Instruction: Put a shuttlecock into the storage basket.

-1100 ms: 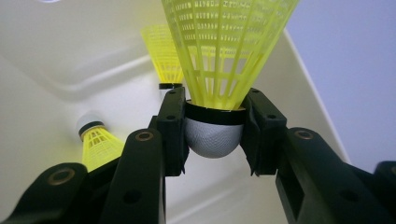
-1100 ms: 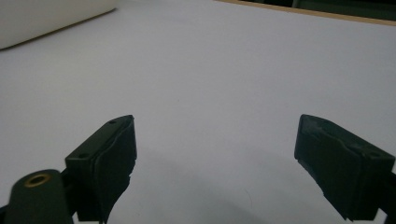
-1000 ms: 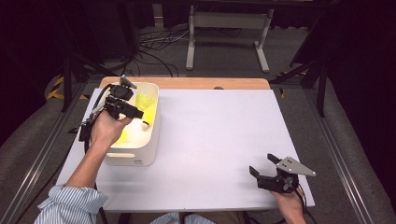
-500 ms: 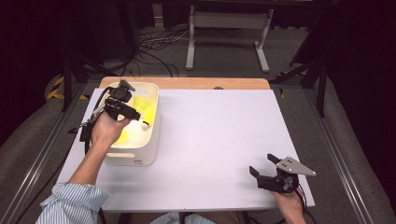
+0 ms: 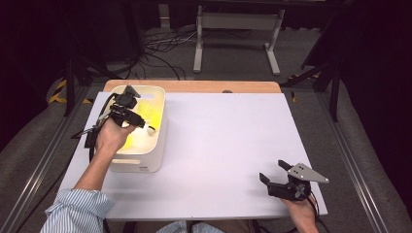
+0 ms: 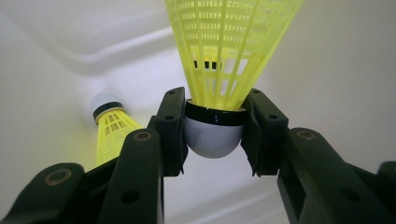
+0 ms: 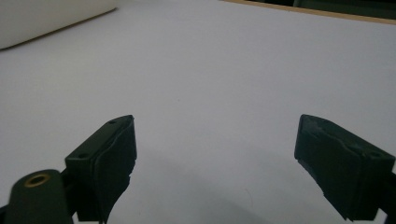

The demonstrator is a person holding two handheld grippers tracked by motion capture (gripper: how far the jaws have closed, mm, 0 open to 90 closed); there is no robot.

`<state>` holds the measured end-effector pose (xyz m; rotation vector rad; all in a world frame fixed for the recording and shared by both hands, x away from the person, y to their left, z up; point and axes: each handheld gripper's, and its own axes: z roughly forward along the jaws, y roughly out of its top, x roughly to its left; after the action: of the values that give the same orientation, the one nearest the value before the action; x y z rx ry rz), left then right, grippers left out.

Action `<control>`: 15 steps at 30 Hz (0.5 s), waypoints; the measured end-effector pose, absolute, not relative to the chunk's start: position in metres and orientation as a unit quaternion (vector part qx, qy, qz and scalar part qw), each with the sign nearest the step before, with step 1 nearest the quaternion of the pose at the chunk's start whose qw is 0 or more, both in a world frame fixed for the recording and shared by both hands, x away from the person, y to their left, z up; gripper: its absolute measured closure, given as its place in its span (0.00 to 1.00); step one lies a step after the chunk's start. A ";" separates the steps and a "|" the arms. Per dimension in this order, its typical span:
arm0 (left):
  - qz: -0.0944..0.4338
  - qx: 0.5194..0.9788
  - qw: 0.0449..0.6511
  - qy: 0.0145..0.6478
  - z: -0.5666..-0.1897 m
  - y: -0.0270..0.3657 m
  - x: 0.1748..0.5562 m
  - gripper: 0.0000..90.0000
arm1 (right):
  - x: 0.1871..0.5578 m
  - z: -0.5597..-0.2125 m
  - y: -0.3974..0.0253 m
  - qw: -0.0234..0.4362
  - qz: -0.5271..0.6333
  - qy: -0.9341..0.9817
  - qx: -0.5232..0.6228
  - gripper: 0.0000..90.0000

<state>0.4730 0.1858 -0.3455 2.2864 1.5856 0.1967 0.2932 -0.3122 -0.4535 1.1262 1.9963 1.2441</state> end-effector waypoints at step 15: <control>0.082 0.809 0.179 0.554 -0.340 0.182 0.468 0.46 | 0.293 -0.453 -0.312 0.264 0.461 0.738 0.417 0.15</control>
<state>0.4676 0.1817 -0.3405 2.2858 1.5673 0.2324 0.2931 -0.3121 -0.4532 1.1259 1.9945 1.2453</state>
